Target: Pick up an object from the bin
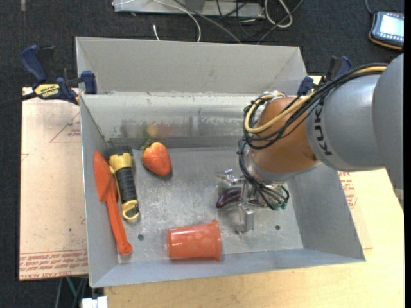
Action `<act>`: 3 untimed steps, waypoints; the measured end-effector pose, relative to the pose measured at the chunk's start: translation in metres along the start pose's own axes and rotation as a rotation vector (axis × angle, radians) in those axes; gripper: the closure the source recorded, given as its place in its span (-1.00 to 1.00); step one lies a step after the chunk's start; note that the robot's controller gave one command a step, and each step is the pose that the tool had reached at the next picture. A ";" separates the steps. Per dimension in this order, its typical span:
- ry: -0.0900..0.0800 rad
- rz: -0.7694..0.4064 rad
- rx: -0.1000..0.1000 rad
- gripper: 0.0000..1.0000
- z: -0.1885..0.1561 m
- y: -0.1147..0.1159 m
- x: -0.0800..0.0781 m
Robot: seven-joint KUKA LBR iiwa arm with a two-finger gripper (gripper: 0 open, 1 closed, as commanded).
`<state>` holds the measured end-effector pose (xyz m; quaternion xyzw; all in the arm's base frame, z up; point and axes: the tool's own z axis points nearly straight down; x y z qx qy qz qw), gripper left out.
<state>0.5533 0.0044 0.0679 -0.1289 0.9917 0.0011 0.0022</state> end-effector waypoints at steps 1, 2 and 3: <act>-0.021 -0.094 0.011 1.00 -0.009 -0.037 -0.073; -0.021 -0.093 0.010 1.00 -0.009 -0.037 -0.073; -0.022 -0.102 0.010 1.00 -0.116 -0.047 -0.079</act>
Offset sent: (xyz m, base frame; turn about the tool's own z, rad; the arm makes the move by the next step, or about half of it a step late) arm 0.0000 0.0000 0.0000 0.0000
